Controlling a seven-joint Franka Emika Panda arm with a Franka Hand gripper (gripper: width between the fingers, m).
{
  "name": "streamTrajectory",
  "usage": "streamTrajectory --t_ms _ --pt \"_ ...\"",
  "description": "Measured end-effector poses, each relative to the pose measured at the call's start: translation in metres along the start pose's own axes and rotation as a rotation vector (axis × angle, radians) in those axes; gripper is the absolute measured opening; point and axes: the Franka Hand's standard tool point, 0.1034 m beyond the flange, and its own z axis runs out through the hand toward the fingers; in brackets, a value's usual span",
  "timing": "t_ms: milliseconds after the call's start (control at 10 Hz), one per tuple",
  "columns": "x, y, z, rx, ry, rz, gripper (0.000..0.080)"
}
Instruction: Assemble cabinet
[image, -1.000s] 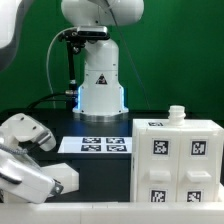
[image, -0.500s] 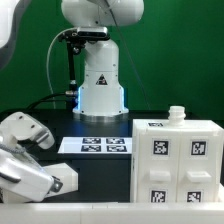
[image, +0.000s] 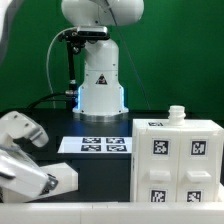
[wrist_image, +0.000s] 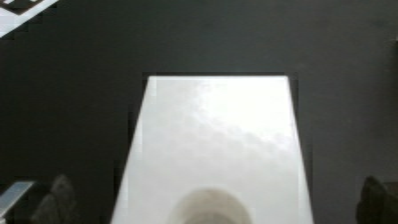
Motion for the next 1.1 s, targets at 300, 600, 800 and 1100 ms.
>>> streamTrajectory --t_ms 300,600,800,1100 --pt "0.003 -0.003 0.007 0.0 0.003 -0.002 0.0797" --pt "0.003 -0.003 0.007 0.0 0.003 -0.003 0.0563" --pt "0.003 -0.003 0.007 0.0 0.003 -0.002 0.0551" --pt "-0.016 -0.009 -0.015 -0.011 0.035 -0.074 0.0551"
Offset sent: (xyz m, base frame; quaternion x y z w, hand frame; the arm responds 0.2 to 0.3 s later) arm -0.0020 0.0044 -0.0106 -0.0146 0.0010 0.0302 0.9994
